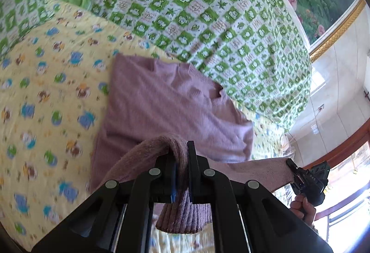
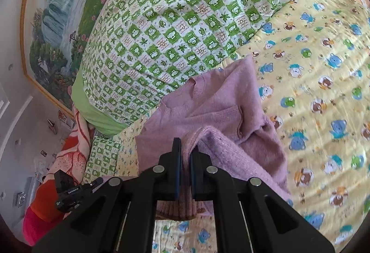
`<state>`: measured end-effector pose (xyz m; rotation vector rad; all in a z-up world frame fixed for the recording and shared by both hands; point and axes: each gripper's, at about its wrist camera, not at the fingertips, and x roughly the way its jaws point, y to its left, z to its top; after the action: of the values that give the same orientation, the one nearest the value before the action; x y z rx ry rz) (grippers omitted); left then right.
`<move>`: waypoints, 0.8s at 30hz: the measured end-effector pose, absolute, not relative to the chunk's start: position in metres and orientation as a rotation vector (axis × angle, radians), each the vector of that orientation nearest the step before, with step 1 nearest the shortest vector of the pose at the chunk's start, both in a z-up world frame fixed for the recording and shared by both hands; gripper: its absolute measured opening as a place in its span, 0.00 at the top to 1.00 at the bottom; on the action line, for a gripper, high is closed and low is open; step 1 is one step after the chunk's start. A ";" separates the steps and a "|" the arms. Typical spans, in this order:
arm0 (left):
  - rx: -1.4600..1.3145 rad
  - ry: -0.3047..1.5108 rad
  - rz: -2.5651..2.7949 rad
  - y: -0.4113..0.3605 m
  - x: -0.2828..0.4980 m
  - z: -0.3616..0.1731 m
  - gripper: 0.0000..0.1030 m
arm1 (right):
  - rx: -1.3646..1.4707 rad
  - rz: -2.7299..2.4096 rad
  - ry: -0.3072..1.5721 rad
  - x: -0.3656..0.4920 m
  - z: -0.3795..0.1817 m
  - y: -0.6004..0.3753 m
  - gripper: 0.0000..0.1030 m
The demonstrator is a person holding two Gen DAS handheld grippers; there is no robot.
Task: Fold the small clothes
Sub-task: 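Grasp the ribbed hem with both grippers and lift it toward the collar, then lay the hem onto the collar and open both grippers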
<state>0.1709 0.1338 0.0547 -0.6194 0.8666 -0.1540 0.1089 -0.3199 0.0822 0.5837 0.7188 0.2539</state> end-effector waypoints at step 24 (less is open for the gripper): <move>-0.694 0.938 -0.001 0.165 0.382 -0.030 0.95 | 0.556 0.098 0.824 0.329 0.017 -0.344 0.93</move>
<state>0.3818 0.1651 -0.0300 -0.6939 0.9382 -0.0011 0.3294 -0.3442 0.0173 0.5561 0.8242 0.0983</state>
